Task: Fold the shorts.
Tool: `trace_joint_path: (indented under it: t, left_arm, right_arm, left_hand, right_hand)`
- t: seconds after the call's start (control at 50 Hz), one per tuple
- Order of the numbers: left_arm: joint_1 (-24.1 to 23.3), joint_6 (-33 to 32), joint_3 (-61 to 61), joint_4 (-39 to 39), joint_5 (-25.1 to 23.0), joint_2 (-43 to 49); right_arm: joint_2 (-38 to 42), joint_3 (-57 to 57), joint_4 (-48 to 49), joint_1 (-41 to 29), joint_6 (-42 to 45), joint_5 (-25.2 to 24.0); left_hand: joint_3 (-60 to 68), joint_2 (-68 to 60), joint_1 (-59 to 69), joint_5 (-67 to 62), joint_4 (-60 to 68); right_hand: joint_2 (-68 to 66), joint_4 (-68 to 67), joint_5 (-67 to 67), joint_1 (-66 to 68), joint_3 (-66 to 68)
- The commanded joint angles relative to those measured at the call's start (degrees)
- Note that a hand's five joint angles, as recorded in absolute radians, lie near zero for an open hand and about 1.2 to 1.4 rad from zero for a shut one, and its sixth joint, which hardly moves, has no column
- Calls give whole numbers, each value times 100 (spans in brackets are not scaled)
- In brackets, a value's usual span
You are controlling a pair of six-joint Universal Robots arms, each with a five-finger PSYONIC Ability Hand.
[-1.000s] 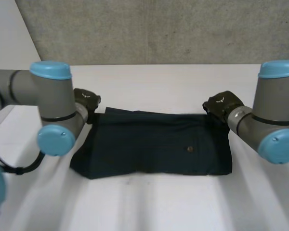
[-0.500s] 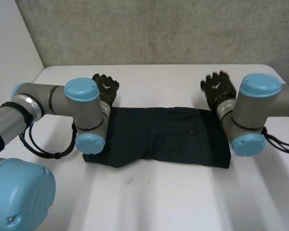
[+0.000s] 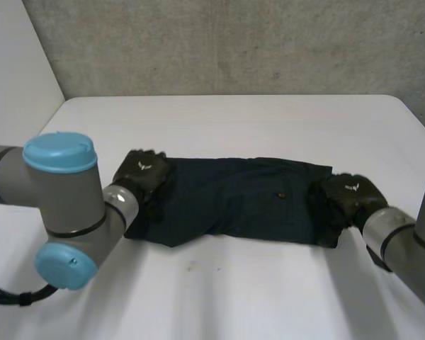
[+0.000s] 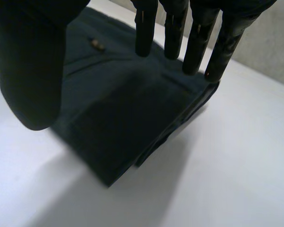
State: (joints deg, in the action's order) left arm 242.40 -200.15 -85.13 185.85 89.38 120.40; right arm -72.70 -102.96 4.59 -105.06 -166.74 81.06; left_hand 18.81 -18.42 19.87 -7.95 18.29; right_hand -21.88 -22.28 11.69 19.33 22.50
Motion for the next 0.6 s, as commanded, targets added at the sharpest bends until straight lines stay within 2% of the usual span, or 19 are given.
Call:
trace_joint_path:
  t: [0.02, 0.1, 0.18, 0.2, 0.26, 0.4, 0.52, 0.6]
  left_arm:
    - [246, 20, -135, 39, 62, 221]
    - [352, 20, -135, 39, 97, 265]
    - [352, 20, -144, 39, 97, 195]
    - [352, 20, -153, 39, 97, 177]
    - [334, 20, -179, 31, 115, 46]
    - [334, 46, -320, -22, 115, -411]
    - [361, 73, -591, -31, 45, -1236]
    - [361, 81, -715, -31, 36, -1667]
  right_arm:
    - [239, -401, 824, 47, -96, -29]
    - [520, -366, 974, 65, -52, -20]
    - [757, -286, 1096, 91, 62, -3]
    - [775, -278, 1166, 126, 149, -3]
    - [740, -286, 1228, 249, 317, 41]
    - [503, -383, 1097, 846, 1485, 103]
    - [179, -182, 395, 1409, 2793, 120]
    - [-67, 222, 43, 1305, 3392, 147]
  left_hand:
    - [284, -324, 179, -370, 336]
    - [284, -324, 179, -370, 336]
    - [284, -324, 179, -370, 336]
    - [284, -324, 179, -370, 336]
    - [267, -307, 162, -353, 319]
    - [183, -223, 78, -269, 235]
    - [99, -139, -6, -185, 151]
    - [82, -122, -23, -168, 134]
  right_hand:
    - [-1141, -1100, 1160, 1396, 1079]
    - [-1796, -1755, 1815, 2050, 1734]
    - [-4347, -4306, 4366, 4602, 4285]
    - [-5797, -5757, 5816, 6052, 5736]
    - [-5812, -5772, 5831, 6067, 5750]
    - [-5812, -5772, 5831, 6067, 5750]
    - [-5812, -5772, 5831, 6067, 5750]
    - [-5812, -5772, 5831, 6067, 5750]
